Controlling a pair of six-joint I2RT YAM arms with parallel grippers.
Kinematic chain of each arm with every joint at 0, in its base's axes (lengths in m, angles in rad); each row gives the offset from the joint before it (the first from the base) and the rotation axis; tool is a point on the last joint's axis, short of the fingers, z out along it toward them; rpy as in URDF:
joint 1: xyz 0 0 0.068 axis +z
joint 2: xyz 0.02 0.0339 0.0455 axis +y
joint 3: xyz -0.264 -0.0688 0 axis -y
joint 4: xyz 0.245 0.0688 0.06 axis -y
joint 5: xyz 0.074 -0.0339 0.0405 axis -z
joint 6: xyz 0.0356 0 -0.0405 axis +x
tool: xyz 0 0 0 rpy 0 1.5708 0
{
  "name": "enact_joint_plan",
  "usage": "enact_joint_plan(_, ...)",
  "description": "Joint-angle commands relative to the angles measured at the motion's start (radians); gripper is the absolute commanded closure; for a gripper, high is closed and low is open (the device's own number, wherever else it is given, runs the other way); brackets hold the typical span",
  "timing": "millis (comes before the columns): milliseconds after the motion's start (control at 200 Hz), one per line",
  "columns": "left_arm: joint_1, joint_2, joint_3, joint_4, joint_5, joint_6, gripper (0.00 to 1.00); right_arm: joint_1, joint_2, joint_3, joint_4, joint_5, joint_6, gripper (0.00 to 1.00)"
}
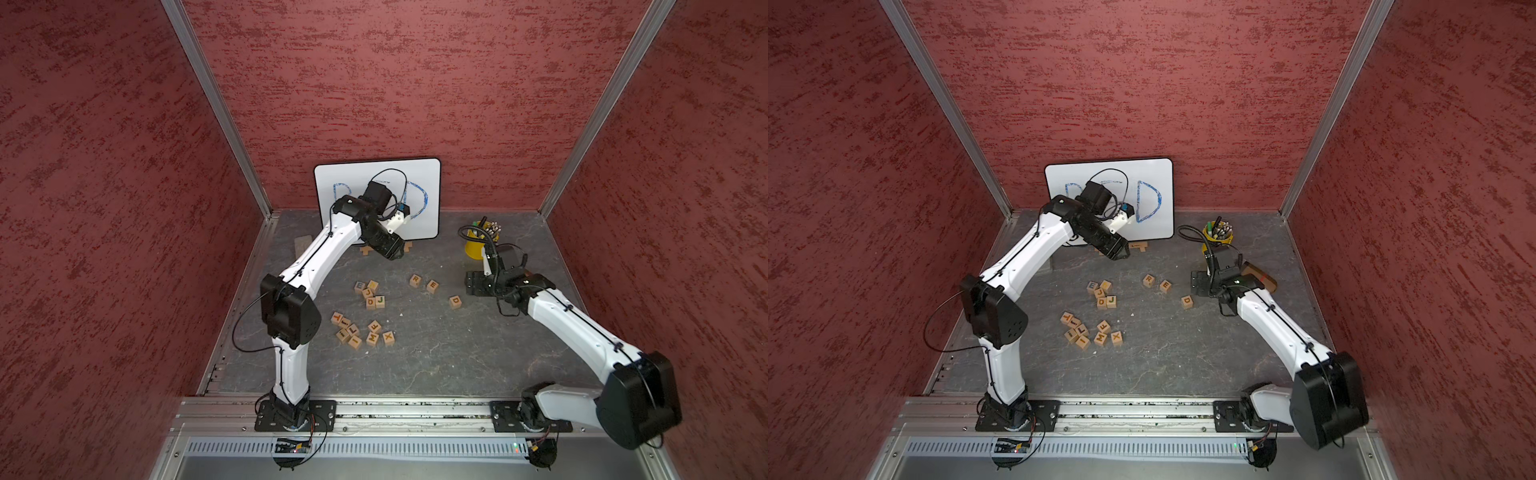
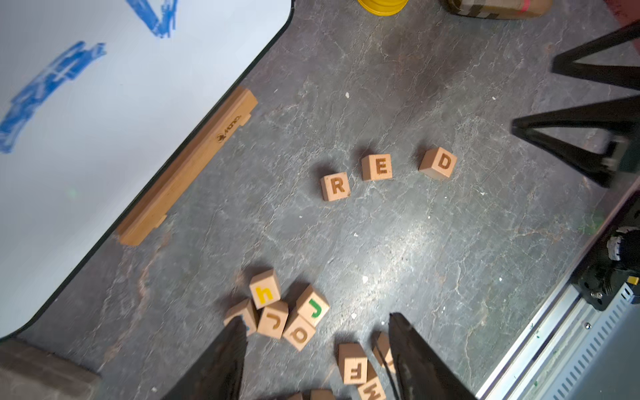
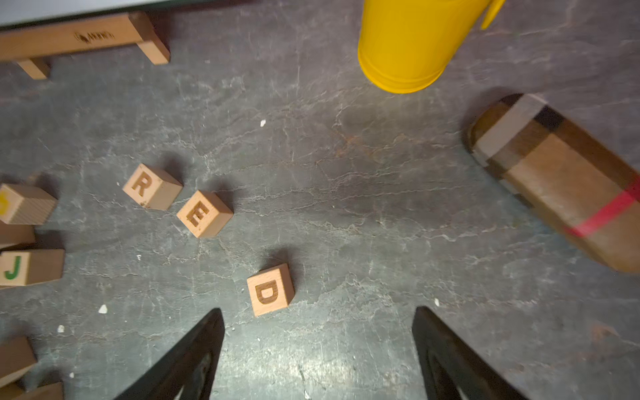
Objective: Assemble the uppercase word "red" with letter blocks
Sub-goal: Move the letter block to the center of the board.
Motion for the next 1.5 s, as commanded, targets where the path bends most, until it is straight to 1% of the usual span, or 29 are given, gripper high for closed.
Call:
enact_joint_plan(0,0.028,-0.079,-0.073,0.038,0.055,0.045,0.33,-0.003,0.098,0.06,-0.006,-0.065,-0.068,0.15)
enact_joint_plan(95,0.064,-0.122,-0.123,0.041,0.092,0.047,0.33,0.0,0.186,0.103,-0.021,-0.101,-0.105,0.17)
enact_joint_plan(180,0.088,-0.143,-0.149,0.042,0.112,0.052,0.33,0.009,0.236,0.128,-0.055,-0.1,-0.119,0.18)
enact_joint_plan(411,0.125,-0.153,-0.178,0.039,0.179,0.074,0.32,0.054,0.276,0.147,-0.116,-0.143,-0.15,0.19)
enact_joint_plan(576,0.126,-0.164,-0.216,0.055,0.183,0.084,0.32,0.085,0.326,0.162,-0.144,-0.131,-0.165,0.24)
enact_joint_plan(711,0.131,-0.18,-0.244,0.068,0.18,0.086,0.31,0.092,0.343,0.155,-0.14,-0.118,-0.171,0.25)
enact_joint_plan(767,0.133,-0.184,-0.251,0.071,0.179,0.084,0.31,0.094,0.353,0.16,-0.146,-0.106,-0.171,0.28)
enact_joint_plan(827,0.136,-0.187,-0.259,0.073,0.179,0.084,0.31,0.093,0.361,0.166,-0.152,-0.105,-0.174,0.33)
enact_joint_plan(1032,0.148,-0.197,-0.291,0.077,0.179,0.086,0.31,0.093,0.374,0.163,-0.155,-0.099,-0.188,0.38)
enact_joint_plan(1112,0.155,-0.2,-0.302,0.077,0.178,0.09,0.31,0.094,0.384,0.167,-0.163,-0.092,-0.196,0.44)
enact_joint_plan(1218,0.163,-0.205,-0.311,0.078,0.177,0.091,0.31,0.094,0.391,0.172,-0.161,-0.084,-0.205,0.48)
enact_joint_plan(1388,0.172,-0.21,-0.319,0.081,0.179,0.096,0.31,0.094,0.394,0.192,-0.15,-0.061,-0.231,0.5)
enact_joint_plan(1418,0.173,-0.21,-0.32,0.081,0.179,0.097,0.31,0.095,0.395,0.195,-0.144,-0.062,-0.246,0.54)
enact_joint_plan(1458,0.175,-0.209,-0.321,0.08,0.179,0.1,0.31,0.095,0.398,0.201,-0.136,-0.066,-0.261,0.56)
enact_joint_plan(1498,0.177,-0.208,-0.319,0.08,0.177,0.102,0.31,0.096,0.402,0.204,-0.131,-0.063,-0.273,0.61)
